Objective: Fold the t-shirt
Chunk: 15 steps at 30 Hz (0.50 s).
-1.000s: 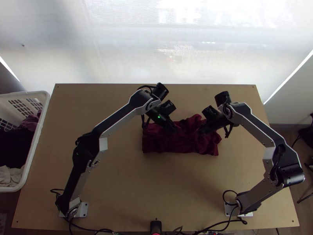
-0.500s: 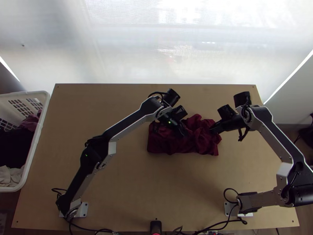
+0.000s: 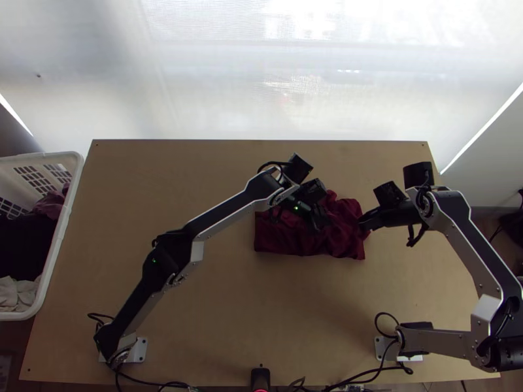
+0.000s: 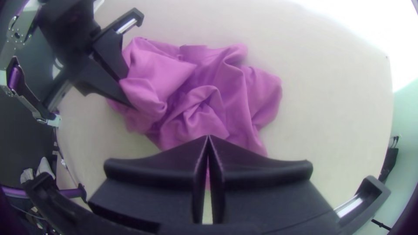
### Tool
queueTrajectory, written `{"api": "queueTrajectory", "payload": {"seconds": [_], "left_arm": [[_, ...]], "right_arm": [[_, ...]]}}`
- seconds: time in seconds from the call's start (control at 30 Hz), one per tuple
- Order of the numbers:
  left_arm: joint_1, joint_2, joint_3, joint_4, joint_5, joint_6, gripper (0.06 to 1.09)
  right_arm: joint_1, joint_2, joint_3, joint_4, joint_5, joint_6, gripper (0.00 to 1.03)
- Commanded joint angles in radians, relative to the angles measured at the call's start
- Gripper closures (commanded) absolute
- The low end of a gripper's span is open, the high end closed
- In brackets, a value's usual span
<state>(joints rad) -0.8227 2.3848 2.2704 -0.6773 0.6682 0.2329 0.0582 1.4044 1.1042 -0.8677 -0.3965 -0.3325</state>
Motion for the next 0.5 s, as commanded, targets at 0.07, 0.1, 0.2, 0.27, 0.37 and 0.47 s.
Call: {"api": "queueTrajectory", "payload": {"seconds": [0.07, 0.1, 0.2, 0.27, 0.37, 0.47], "left_arm": [[-0.024, 0.042, 0.001, 0.114, -0.013, 0.006, 1.04], [-0.029, 0.043, 0.001, 0.119, -0.013, 0.008, 1.04], [-0.044, 0.045, 0.001, 0.139, -0.038, 0.022, 1.04], [-0.049, 0.045, 0.001, 0.17, -0.047, 0.023, 1.04], [-0.062, 0.06, 0.001, 0.211, -0.093, 0.046, 1.04], [-0.07, 0.079, 0.001, 0.251, -0.101, 0.046, 1.02]], "right_arm": [[-0.023, -0.061, -0.027, -0.013, 0.001, 0.003, 1.0], [-0.023, -0.068, -0.03, -0.014, 0.001, 0.003, 1.0], [-0.021, -0.087, -0.046, -0.014, 0.001, 0.004, 1.0], [-0.021, -0.099, -0.056, -0.014, 0.001, 0.004, 1.0], [-0.023, -0.117, -0.076, -0.014, 0.002, 0.004, 1.0], [-0.024, -0.139, -0.092, -0.016, 0.004, 0.004, 1.0]]}}
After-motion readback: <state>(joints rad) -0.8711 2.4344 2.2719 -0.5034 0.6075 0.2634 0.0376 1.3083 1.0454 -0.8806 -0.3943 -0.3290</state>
